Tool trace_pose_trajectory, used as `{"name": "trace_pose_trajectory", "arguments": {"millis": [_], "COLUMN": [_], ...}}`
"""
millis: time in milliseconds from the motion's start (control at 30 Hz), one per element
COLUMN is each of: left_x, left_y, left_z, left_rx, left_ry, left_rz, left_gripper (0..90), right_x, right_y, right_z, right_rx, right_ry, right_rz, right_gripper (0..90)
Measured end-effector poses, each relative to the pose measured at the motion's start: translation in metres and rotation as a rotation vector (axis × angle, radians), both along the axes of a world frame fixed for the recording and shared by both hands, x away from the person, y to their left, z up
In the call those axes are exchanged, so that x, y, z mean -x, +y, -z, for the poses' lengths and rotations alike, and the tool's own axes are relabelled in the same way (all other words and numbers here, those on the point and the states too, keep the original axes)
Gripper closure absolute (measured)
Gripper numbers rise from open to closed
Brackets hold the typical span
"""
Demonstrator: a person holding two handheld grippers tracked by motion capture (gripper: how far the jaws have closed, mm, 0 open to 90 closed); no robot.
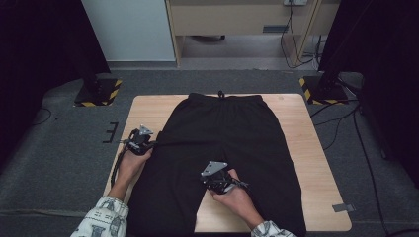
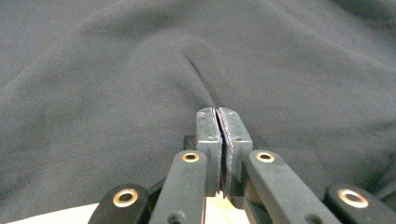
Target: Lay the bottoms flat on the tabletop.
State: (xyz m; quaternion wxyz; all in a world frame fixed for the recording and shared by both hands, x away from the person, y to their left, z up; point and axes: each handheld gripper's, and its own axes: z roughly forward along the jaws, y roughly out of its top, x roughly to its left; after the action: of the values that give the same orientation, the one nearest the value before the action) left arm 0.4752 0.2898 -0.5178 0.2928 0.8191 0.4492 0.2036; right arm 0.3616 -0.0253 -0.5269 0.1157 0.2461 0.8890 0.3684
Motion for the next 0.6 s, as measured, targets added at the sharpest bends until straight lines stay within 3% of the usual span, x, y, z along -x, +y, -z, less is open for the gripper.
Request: {"name": "trace_pose_trajectory", "arguments": {"millis": [133, 200, 267, 300, 400, 467, 600], "left_x": [0.002, 0.005, 0.008, 0.010, 0.019, 0.026, 0.043], "left_y": [-0.004, -0.006, -0.008, -0.008, -0.007, -0.009, -0.012], "left_z": [0.003, 0.003, 0.002, 0.003, 0.003, 0.001, -0.003], "left_rx": [-0.004, 0.016, -0.012, -0.006, -0.006, -0.024, -0.019], "left_ry": [0.017, 0.018, 0.005, 0.005, -0.011, -0.028, -0.043], "left_rz": [0.011, 0.011, -0.007, -0.013, -0.014, -0.012, 0.003], "left_gripper": [87.6, 86.0, 79.5, 72.0, 65.2, 54.1, 45.4], "right_x": [0.003, 0.006, 0.010, 0.012, 0.012, 0.009, -0.008], "right_y": [-0.022, -0.033, -0.042, -0.047, -0.073, -0.096, -0.150], "right_z": [-0.002, -0.001, -0.002, -0.004, -0.017, -0.026, -0.037], "right_rx": [0.001, -0.006, -0.031, -0.048, -0.103, -0.128, -0.159], "right_ry": [0.025, 0.028, 0.037, 0.032, 0.018, -0.004, -0.019], "right_rz": [0.002, -0.005, -0.005, 0.000, 0.069, 0.129, 0.295], "right_gripper": [88.4, 87.3, 78.8, 71.1, 52.0, 44.5, 32.6]}}
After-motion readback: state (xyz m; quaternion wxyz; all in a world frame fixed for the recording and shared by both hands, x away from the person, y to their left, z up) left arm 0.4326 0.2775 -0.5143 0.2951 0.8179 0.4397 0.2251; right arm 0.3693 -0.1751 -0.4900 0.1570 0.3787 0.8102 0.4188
